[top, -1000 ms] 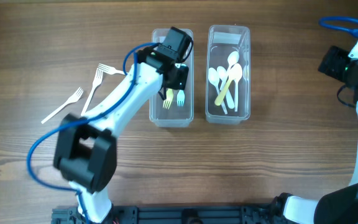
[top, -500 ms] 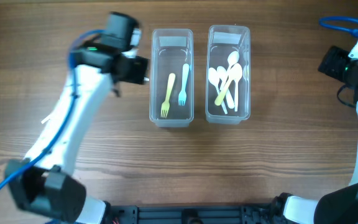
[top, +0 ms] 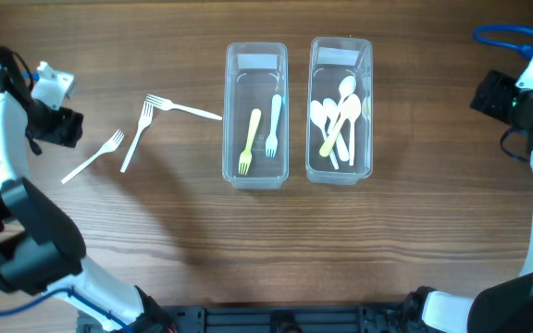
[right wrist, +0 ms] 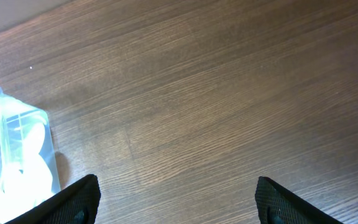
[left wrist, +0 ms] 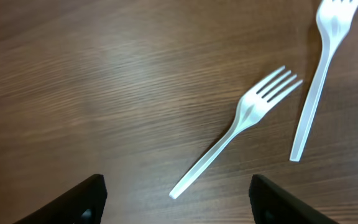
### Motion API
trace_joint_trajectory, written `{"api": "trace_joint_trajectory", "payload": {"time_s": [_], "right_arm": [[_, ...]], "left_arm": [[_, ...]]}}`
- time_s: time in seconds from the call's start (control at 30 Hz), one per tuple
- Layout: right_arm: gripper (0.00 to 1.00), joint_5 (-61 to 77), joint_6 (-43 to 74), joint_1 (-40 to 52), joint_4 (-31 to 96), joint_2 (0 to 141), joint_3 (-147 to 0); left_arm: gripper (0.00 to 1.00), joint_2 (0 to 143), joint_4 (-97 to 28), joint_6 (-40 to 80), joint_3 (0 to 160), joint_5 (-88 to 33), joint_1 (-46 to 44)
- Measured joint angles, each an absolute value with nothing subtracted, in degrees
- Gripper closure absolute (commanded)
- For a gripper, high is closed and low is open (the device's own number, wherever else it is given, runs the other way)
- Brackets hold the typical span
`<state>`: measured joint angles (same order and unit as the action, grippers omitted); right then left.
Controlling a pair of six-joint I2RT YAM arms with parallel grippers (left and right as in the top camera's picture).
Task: Pack container
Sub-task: 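Move left gripper to the white forks and grasp one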
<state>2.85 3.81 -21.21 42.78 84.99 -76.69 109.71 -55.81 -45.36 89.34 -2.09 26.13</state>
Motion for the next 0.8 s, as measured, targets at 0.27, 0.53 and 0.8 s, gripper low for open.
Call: {"api": "trace_joint_trajectory", "payload": {"time_s": [0.27, 0.53, 0.8], "right_arm": [[0.21, 3.0, 3.8, -21.2, 42.7, 85.0, -76.7], [0.25, 3.0, 4.1, -21.2, 39.2, 85.0, -76.7], [0.25, 3.0, 6.6, -21.2, 37.9, 85.0, -76.7]], "left_arm": [[0.33, 120.7, -52.9, -54.2, 89.3, -5.4, 25.3], [0.34, 121.9, -55.3, -55.3, 89.3, -2.8, 22.3], [0.35, 121.6, -52.1, -54.5, 85.3, 0.6, 21.1]]}}
